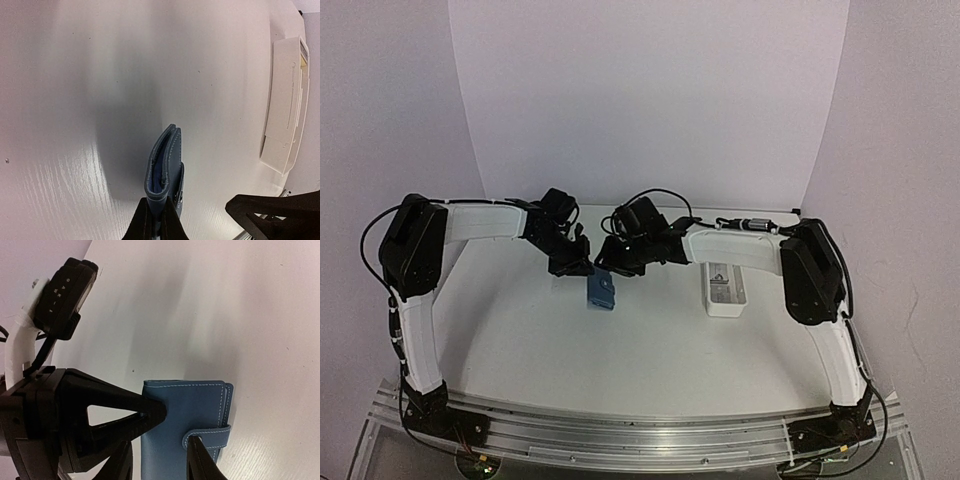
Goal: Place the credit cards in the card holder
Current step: Open the card holder at the center of the board.
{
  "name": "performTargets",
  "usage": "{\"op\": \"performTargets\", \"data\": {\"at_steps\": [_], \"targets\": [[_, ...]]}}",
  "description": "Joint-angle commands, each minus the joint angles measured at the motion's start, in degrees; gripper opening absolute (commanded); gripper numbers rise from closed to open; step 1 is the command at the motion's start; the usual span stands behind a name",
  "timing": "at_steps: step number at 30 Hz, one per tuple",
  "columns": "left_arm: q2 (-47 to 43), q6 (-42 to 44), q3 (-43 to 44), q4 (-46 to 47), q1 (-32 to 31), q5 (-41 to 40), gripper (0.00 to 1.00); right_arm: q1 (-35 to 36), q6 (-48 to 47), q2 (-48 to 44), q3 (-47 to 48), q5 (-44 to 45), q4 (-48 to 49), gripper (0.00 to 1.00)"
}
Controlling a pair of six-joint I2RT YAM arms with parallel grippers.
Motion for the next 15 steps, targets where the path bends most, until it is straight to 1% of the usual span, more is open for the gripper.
{"op": "performTargets", "data": {"at_steps": [1,9,15], "targets": [[-1.6,-1.1,2.7,-0.6,0.1,-1.5,0.0,-0.2,0.1,3.0,3.6,-0.9,-0.9,0.32],[-1.3,-1.4,2.7,-0.1,0.0,-1.1,0.0,1.4,0.8,5.1,2.1,-2.7,-1.6,0.34],[-1.2,-1.3,2.6,0.2,0.0,-0.9,0.0,1.7,1.0,7.5,3.6,-3.8,-1.8,0.31]]}}
